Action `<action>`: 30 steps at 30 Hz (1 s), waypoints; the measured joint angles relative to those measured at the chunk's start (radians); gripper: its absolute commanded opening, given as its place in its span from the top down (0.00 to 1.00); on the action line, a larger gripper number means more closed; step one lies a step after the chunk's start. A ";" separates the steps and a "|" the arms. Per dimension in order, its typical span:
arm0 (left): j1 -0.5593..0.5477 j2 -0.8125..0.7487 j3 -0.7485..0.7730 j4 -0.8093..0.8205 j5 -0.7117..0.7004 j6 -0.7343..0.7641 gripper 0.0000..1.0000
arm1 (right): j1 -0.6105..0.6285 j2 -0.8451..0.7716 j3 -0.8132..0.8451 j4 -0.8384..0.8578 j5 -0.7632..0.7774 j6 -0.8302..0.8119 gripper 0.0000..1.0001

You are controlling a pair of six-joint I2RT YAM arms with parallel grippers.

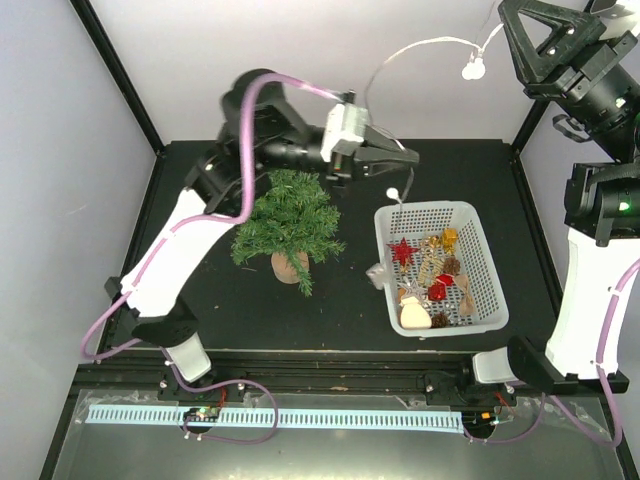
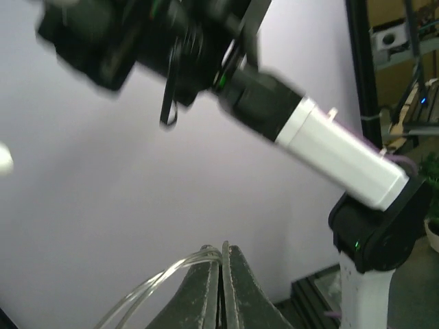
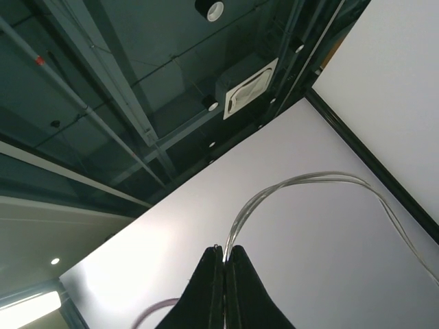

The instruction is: Decorate the small christmas tree

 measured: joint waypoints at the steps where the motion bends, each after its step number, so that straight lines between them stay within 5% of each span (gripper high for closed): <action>1: 0.000 -0.014 0.016 0.000 -0.005 0.002 0.99 | -0.001 0.004 0.000 0.009 -0.002 0.005 0.99; 8: 0.006 -0.114 0.053 -0.038 -0.017 0.014 0.98 | 0.002 0.036 0.029 0.029 -0.038 0.019 0.99; 12: 0.036 -0.146 0.036 -0.082 -0.021 0.027 0.98 | 0.032 0.093 0.155 -0.079 -0.065 -0.059 0.99; 30: 0.192 -0.277 -0.117 -0.168 -0.026 0.032 0.98 | 0.289 0.154 0.134 -0.606 0.006 -0.481 0.99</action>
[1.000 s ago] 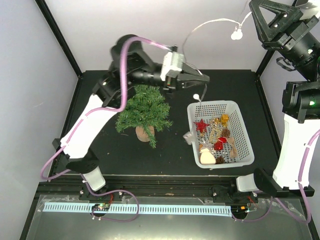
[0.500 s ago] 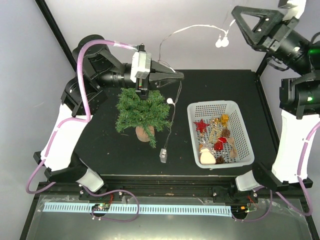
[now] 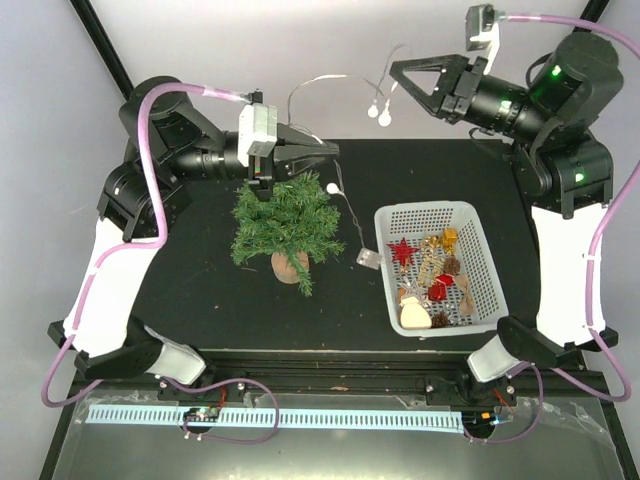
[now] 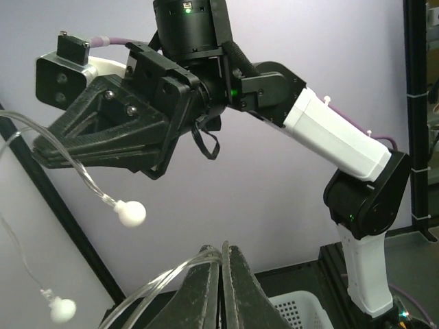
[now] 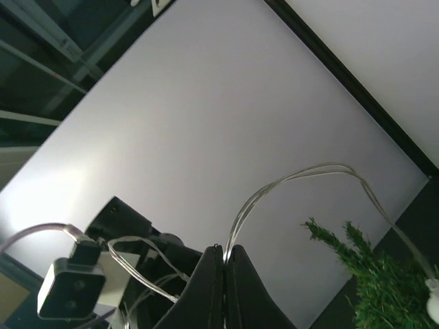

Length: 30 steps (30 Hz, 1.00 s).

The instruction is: Decorate the small christmas tree

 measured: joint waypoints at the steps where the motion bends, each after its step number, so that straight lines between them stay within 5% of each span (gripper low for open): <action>1: 0.006 -0.008 -0.008 -0.004 0.000 0.000 0.98 | 0.012 0.002 0.000 -0.021 0.010 -0.018 0.99; 30: 0.299 -0.279 -0.232 -0.060 0.005 -0.002 0.99 | 0.129 0.121 -0.024 0.249 0.009 0.117 0.99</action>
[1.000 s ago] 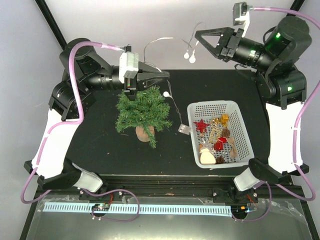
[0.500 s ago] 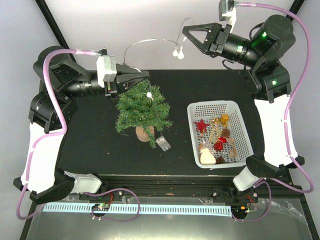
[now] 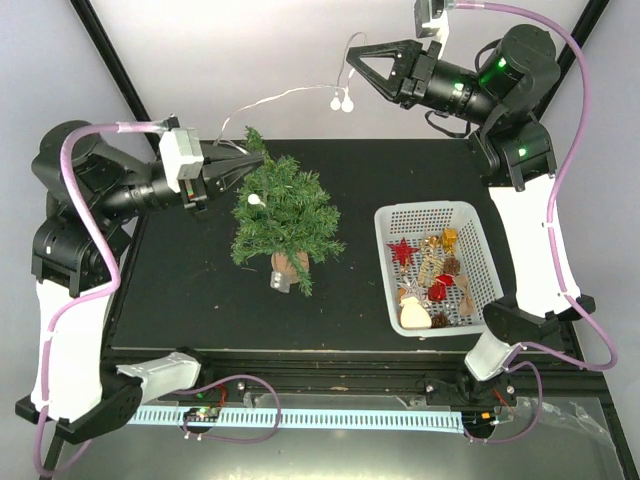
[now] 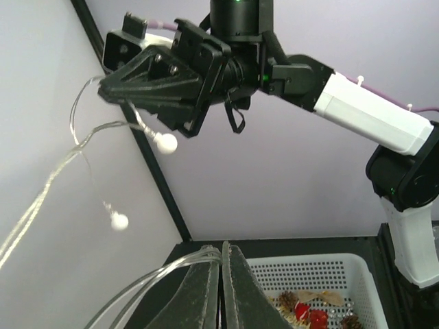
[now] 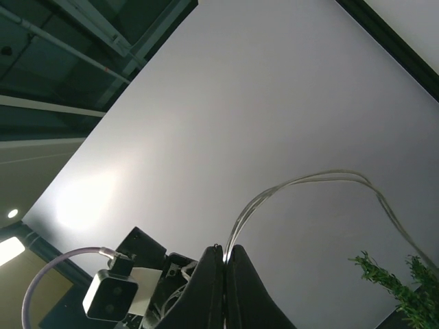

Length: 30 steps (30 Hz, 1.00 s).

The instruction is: Decorate the small christmas tree

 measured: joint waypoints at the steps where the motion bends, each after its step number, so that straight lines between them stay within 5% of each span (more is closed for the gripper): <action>1: 0.010 -0.014 -0.015 0.000 0.000 0.000 0.99 | 0.000 0.000 0.000 0.007 0.000 0.003 0.99; 16: 0.140 -0.085 -0.264 0.054 -0.003 0.009 0.98 | 0.001 0.028 -0.011 0.077 -0.009 0.033 0.99; 30: 0.263 -0.111 -0.348 0.148 0.009 -0.003 0.99 | 0.003 0.092 0.020 0.090 -0.008 0.032 0.99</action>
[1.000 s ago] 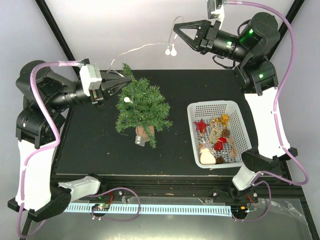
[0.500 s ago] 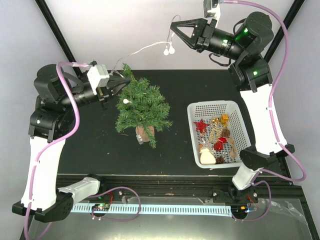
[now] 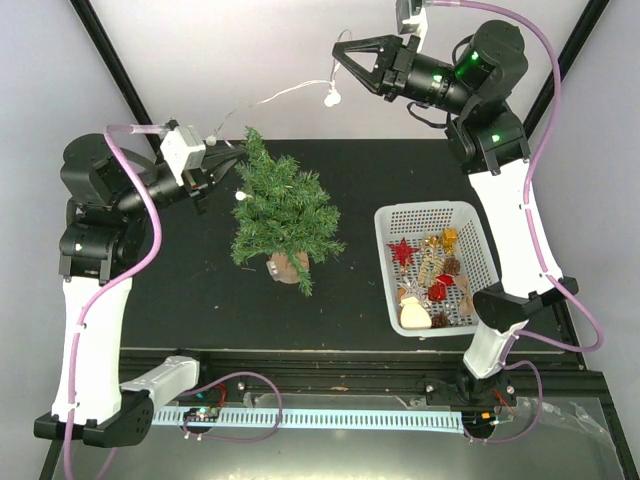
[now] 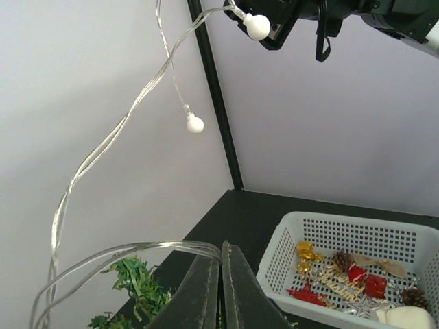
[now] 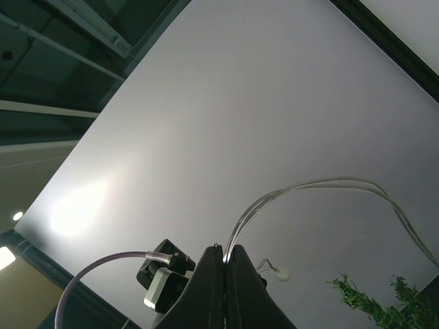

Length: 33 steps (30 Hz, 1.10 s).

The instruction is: Decorate the small christmas tree

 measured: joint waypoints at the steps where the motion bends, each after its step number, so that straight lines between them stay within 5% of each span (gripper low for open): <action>1: 0.006 -0.004 -0.006 0.004 0.002 -0.004 0.98 | 0.000 0.002 0.000 0.000 0.000 -0.002 0.99; 33: 0.142 -0.061 -0.069 -0.048 -0.032 0.000 0.98 | 0.012 0.036 -0.026 0.059 -0.009 0.018 0.99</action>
